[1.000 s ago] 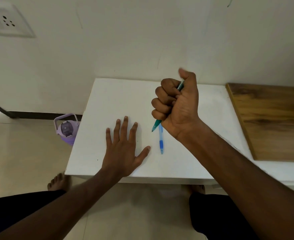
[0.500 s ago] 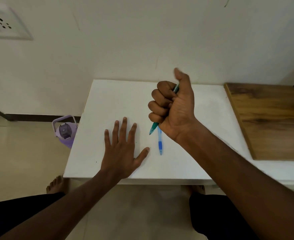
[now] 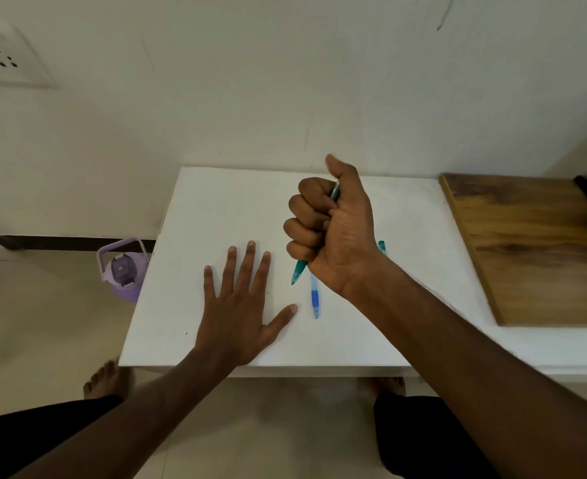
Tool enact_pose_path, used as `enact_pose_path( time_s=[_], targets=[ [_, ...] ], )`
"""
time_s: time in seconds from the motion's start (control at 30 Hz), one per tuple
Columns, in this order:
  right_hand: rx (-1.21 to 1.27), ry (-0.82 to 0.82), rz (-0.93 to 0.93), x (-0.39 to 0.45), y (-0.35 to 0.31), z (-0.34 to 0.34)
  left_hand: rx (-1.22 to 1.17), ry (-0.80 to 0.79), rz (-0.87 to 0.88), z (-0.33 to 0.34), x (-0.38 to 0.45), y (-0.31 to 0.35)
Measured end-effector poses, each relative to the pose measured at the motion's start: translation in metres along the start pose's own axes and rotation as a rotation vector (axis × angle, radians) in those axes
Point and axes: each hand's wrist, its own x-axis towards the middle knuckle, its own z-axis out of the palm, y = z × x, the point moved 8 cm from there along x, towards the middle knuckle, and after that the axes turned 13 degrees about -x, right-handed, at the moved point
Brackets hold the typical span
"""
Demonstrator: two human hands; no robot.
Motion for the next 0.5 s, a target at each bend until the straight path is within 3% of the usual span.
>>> enact_pose_path(
  time_s=[0.5],
  targets=[
    [0.015, -0.013, -0.045, 0.0002, -0.0040, 0.0012, -0.006, -0.032, -0.020, 0.0000, 0.0010, -0.0004]
  ],
)
